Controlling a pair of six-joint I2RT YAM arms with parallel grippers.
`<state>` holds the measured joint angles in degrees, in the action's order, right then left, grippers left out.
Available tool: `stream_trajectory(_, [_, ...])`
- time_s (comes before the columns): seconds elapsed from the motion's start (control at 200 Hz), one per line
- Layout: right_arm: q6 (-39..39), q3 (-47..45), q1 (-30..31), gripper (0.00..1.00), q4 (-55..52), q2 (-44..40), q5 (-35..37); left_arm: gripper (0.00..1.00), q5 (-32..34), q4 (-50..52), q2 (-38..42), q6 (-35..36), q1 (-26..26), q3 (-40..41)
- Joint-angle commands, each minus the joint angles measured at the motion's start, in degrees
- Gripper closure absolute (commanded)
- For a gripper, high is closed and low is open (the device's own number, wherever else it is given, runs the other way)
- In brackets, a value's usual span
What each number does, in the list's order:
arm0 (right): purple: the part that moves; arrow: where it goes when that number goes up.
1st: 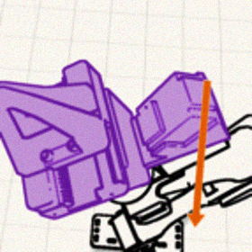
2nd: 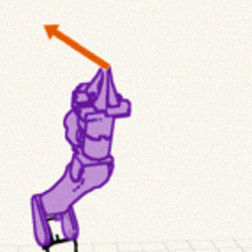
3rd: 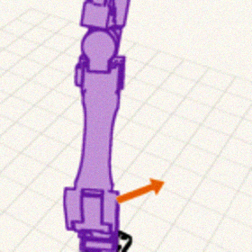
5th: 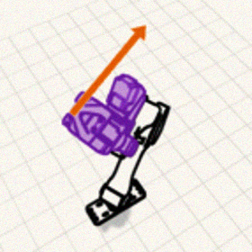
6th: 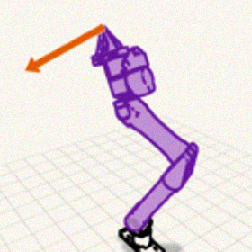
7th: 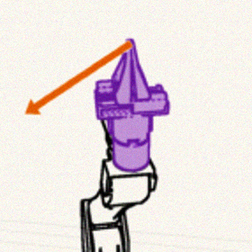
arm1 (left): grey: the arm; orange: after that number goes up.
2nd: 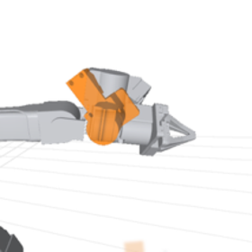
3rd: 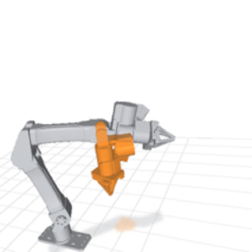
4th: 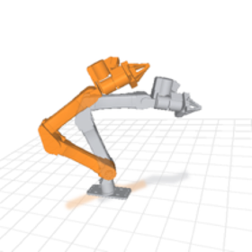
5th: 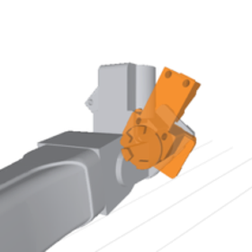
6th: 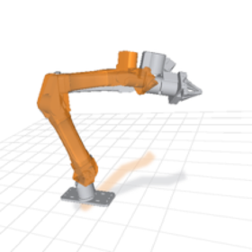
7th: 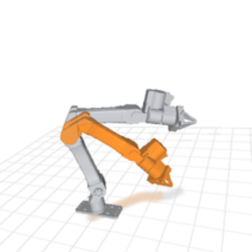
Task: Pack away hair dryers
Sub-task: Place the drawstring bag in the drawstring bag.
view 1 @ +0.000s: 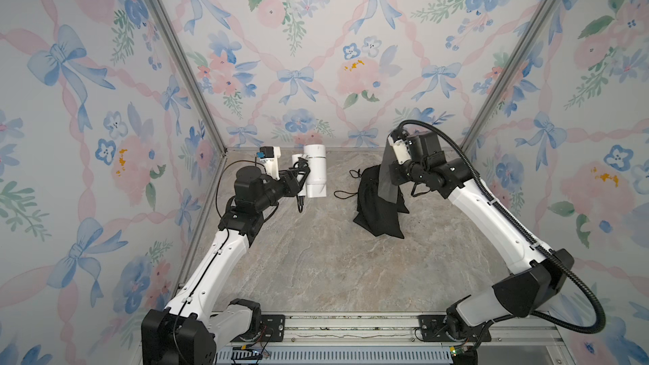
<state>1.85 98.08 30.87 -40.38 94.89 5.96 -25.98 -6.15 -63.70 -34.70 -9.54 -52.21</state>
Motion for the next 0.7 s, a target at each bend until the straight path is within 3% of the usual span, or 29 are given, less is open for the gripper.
stream_trajectory(0.0, [4.2,-5.62,5.31,1.0,1.99,0.21,0.04,0.83,-1.62,-1.68,0.52,-0.93,3.53,-1.95])
stream_trajectory(0.25, [7.12,-19.65,17.99,1.0,6.62,-1.7,4.82,0.83,-1.27,-1.06,-0.41,-1.08,9.47,-0.81])
stream_trajectory(0.415, [7.83,-27.96,20.8,1.0,11.18,-2.78,6.23,0.82,1.03,-1.05,-0.87,-0.03,10.4,0.17])
stream_trajectory(0.455, [7.79,-29.14,20.89,0.93,11.59,-3.15,5.5,0.82,1.4,-1.05,-1.13,0.24,10.5,0.43])
stream_trajectory(0.65, [6.84,-33.09,20.81,0.38,14.84,-8.58,1.64,0.82,2.33,-1.21,-2.28,1.03,10.66,1.29])
stream_trajectory(0.695, [6.23,-33.38,20.64,0.3,15.35,-10.42,-0.32,0.82,2.42,-1.06,-2.17,1.36,10.68,1.53])
